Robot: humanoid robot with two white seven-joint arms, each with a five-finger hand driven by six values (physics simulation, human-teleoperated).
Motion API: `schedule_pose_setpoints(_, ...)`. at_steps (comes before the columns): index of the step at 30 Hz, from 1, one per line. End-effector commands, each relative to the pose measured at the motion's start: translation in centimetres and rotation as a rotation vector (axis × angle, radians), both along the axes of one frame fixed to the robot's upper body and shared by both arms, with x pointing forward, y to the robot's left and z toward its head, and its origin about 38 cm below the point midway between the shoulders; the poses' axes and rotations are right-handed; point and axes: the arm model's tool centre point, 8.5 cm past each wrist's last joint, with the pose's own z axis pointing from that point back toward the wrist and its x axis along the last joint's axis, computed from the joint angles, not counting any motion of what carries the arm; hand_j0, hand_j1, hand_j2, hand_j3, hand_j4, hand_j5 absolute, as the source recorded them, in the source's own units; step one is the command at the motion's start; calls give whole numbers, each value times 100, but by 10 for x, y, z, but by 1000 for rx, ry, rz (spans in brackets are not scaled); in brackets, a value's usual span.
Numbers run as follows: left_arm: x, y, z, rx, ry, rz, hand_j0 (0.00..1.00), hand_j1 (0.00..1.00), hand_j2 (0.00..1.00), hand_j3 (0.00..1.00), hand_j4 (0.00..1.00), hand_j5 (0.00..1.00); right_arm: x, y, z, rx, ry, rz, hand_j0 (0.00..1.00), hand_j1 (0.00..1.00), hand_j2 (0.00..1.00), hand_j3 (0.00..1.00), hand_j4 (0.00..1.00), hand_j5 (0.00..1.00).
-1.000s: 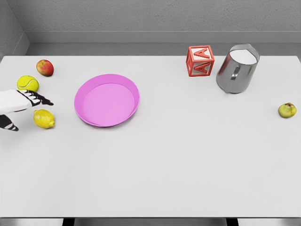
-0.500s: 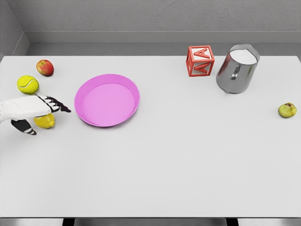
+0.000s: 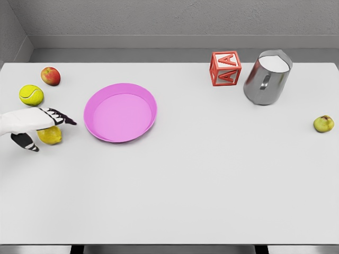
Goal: Put the lemon on the plate with left arm
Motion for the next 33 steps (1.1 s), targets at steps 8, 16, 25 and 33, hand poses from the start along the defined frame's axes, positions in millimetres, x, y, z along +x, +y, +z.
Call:
schedule_pose_setpoints(8,6,-9,0,-31,-10,-4,100,100,100,100,100,100,0,0,0,0,0,0,100,100,100,100,100,100)
schedule_pose_setpoints(16,7,-20,-6,-18,-6,-29,100,100,100,100,100,100,0,0,0,0,0,0,100,100,100,100,100,100)
schedule_pose_setpoints(25,4,-22,-12,-13,13,-40,94,94,94,94,94,94,0,0,0,0,0,0,100,100,100,100,100,100)
schedule_pose_setpoints(33,4,-18,-10,-5,11,-33,86,86,86,86,86,86,0,0,0,0,0,0,100,100,100,100,100,100)
